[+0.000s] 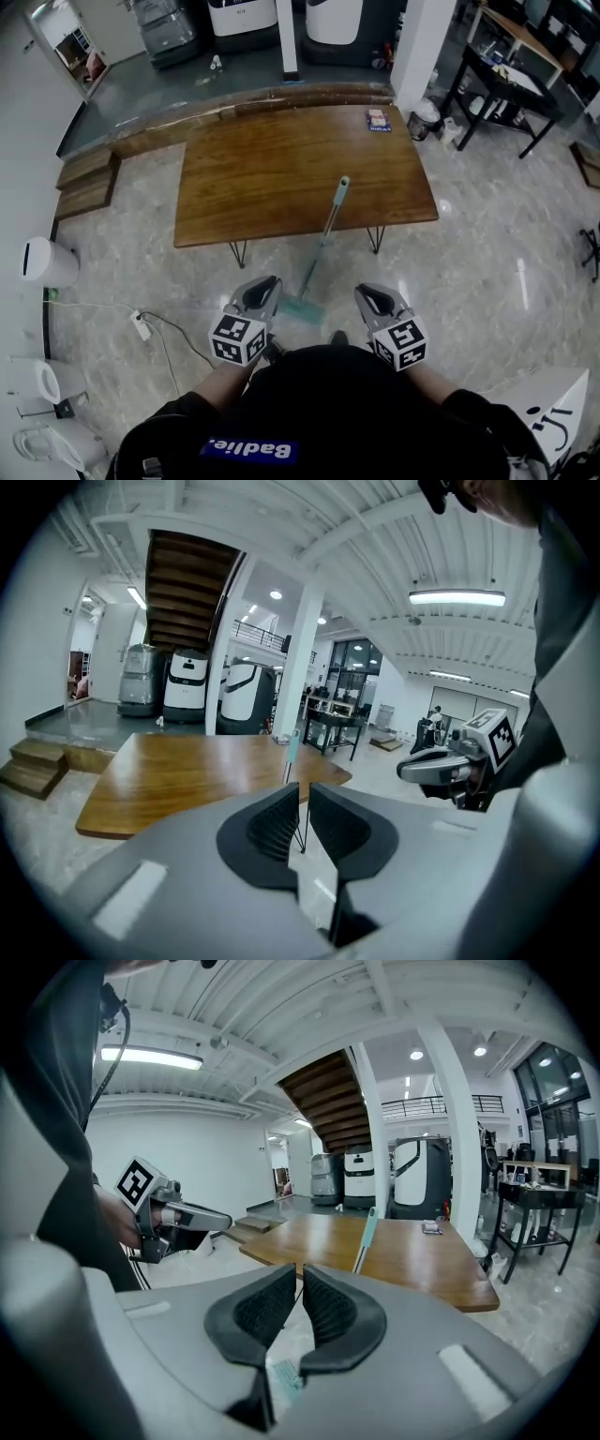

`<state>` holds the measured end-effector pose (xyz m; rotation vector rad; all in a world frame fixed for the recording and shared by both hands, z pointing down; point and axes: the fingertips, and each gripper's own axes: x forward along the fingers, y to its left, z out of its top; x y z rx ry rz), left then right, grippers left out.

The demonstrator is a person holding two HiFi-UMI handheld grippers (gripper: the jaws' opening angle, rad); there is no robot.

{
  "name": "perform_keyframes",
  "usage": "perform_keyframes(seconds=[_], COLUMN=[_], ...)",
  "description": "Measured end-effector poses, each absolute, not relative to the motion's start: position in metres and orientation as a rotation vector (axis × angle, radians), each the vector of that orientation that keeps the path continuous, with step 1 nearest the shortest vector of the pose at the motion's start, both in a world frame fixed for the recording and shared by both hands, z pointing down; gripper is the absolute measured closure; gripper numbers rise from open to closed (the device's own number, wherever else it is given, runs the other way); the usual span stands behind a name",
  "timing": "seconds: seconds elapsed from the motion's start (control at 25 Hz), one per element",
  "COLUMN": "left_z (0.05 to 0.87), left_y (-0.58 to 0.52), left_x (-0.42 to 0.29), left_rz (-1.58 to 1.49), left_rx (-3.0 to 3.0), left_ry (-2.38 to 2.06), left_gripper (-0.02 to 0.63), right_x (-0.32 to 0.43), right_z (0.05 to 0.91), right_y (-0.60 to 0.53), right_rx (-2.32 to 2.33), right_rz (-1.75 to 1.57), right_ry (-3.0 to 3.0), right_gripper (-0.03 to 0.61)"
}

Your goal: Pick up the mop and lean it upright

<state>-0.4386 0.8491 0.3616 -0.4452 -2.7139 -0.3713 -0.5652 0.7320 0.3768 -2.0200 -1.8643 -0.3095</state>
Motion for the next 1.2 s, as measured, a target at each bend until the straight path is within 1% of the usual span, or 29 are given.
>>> perform_keyframes(seconds=[0.16, 0.44, 0.64, 0.92, 1.2], left_z=[0.332, 0.288, 0.269, 0.262, 0.253], left_y=[0.837, 0.81, 0.788, 0.748, 0.705], left_x=[-0.438, -0.439, -0.424, -0.387, -0.321], left_rz=[-0.318, -0.261, -0.172, -0.133, -0.103], left_rx=[-0.45, -0.576, -0.574, -0.443, -0.277], left_ry=[-2.776, -2.835, -2.875, -2.935, -2.995], left_gripper=[0.593, 0.594, 0.594, 0.594, 0.594], right_x=[-0.555, -0.55, -0.523, -0.483, -0.408], right_z=[0.366, 0.344, 0.342, 0.325, 0.316], right_y=[0.739, 0.735, 0.731, 0.703, 0.658], right_rx=[-2.072, -2.207, -2.268, -2.265, -2.142], right_rz=[-0.273, -0.226, -0.224, -0.264, -0.207], right_ry=[-1.827, -1.761, -1.735, -1.842, -1.895], right_gripper=[0.555, 0.571, 0.575, 0.575, 0.575])
